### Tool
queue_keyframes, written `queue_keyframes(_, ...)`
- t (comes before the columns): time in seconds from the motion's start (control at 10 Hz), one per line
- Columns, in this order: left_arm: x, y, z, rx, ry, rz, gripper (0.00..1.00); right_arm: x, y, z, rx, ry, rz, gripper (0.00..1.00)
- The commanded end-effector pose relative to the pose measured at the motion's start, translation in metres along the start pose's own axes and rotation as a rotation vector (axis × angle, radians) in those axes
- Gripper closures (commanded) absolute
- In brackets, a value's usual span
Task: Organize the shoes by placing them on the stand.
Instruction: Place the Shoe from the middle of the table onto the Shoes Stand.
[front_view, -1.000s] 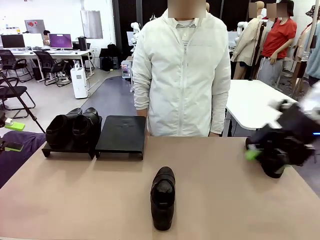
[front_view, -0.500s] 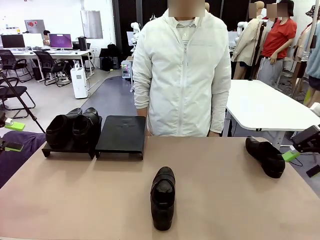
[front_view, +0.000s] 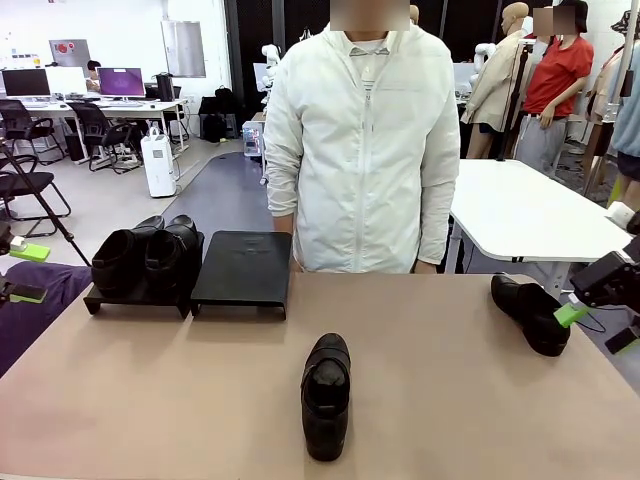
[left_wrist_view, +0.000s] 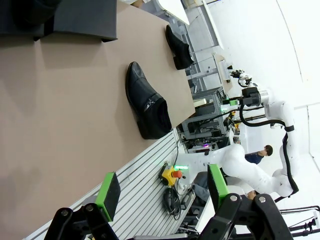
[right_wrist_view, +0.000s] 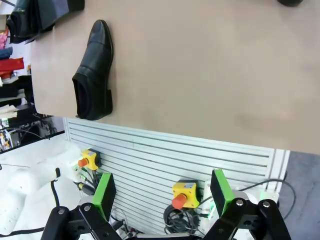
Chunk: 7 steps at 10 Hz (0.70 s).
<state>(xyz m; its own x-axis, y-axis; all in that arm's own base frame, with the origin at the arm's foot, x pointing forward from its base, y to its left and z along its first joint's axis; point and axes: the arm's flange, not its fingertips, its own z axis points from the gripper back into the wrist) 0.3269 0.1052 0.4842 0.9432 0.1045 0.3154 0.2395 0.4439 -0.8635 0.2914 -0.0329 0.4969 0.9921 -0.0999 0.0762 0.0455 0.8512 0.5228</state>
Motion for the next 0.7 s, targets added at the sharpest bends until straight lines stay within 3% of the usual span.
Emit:
queue_keyframes(0.0,-0.002,0.0,0.003,-0.002,0.009,-0.017,0.09,-0.001,-0.001,0.004,0.022,-0.001,-0.001,0.0)
queue_keyframes(0.3,0.0,0.0,0.0,0.0,0.0,0.0,0.09,-0.001,-0.001,0.004,0.022,-0.001,-0.001,0.0)
queue_keyframes(0.4,0.012,-0.034,-0.055,0.12,0.155,-0.007,0.09,-0.001,-0.001,0.004,0.022,-0.001,-0.001,0.0)
queue_keyframes(0.5,0.032,-0.069,-0.132,0.221,0.383,-0.068,0.09,-0.001,-0.001,0.004,0.022,-0.001,-0.001,0.0)
queue_keyframes(0.6,0.04,-0.094,-0.19,0.263,0.568,-0.109,0.09,-0.001,-0.001,0.004,0.022,-0.001,-0.001,0.0)
